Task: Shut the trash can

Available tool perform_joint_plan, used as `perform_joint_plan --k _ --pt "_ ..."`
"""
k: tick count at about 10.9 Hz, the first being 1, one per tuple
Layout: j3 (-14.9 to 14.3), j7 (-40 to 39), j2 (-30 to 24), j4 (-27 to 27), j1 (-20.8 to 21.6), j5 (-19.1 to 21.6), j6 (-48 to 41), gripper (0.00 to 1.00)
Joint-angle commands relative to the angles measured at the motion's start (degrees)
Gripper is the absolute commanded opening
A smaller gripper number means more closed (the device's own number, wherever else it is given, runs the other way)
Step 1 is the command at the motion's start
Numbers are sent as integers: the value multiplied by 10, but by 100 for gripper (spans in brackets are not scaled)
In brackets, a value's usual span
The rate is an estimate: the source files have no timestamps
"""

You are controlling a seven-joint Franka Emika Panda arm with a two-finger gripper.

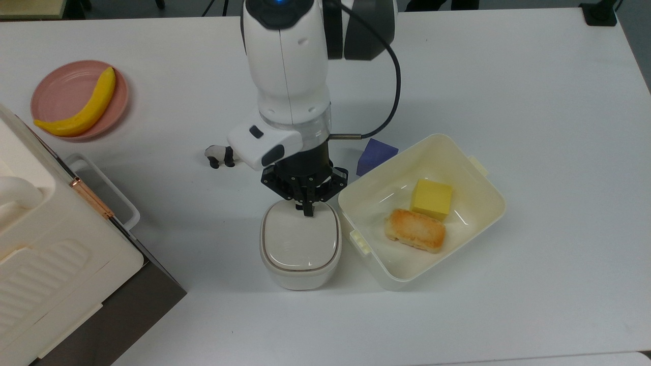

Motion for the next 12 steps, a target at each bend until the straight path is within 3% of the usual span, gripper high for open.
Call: perform_joint_plan --k 1,4,6,9,10,11,12 --pt "-6 -19 2 -44 16 12 -1 0" --pt "-6 -20 6 -45 20 11 0 0" --pt "-6 -24 -70 -68 15 14 -15 0" --pt "8 -81 -213 -157 -16 14 -95 46" --pt "14 -86 -253 -179 -31 12 -131 79" --pt "16 -87 -289 -197 -43 4 -169 100" --pt "20 -91 -323 -223 -45 -40 -195 100"
